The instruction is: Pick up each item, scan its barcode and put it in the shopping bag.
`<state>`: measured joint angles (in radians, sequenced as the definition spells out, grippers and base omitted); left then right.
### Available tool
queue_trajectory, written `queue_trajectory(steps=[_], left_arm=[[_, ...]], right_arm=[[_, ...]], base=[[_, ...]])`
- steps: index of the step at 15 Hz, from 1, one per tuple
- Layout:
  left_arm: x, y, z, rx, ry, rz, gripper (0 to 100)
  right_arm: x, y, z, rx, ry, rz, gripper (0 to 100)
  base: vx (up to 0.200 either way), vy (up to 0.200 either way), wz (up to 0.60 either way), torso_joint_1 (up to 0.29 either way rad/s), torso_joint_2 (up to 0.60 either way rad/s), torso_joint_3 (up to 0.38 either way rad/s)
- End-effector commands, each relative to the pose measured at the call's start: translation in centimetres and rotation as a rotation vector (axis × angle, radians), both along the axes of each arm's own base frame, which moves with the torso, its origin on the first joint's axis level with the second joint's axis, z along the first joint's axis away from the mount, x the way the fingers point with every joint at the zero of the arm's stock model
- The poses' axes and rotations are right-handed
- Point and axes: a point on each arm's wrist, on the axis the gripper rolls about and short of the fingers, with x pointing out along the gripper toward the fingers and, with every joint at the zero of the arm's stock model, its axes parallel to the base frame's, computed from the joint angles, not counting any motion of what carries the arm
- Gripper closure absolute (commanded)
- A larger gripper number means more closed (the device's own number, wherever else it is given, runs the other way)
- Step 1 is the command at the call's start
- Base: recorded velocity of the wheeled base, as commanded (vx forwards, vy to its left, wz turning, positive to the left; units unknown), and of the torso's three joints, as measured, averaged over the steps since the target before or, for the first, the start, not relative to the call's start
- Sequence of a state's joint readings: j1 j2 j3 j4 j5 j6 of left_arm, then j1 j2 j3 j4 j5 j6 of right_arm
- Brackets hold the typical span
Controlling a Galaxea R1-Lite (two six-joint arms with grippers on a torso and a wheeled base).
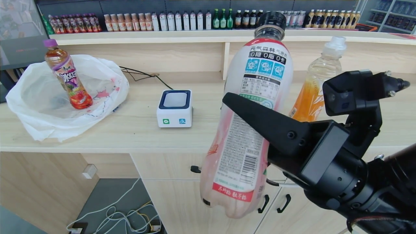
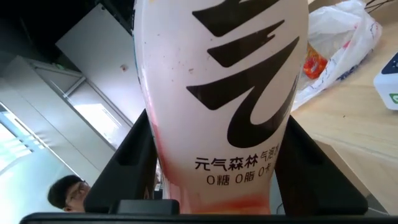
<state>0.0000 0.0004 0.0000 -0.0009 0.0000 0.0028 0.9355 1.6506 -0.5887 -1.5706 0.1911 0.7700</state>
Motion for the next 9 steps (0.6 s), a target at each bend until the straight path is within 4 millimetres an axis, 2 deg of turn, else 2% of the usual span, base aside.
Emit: queue_trajectory(steps=[1, 9], left_arm=[[0.0, 0.0, 0.0, 0.000, -0.001, 0.000, 0], [0.0, 0.0, 0.0, 0.000, -0.001, 0.000, 0]], right_arm=[[-0.2, -0.3, 0.1, 0.002, 0.000, 0.002, 100], [-1.8, -1.7, 0.5, 0.020, 0.000, 0.026, 100]], base=[[0.000, 0.000, 0.00, 0.000, 0.00, 0.000], [0.000, 0.000, 0.00, 0.000, 0.00, 0.000]])
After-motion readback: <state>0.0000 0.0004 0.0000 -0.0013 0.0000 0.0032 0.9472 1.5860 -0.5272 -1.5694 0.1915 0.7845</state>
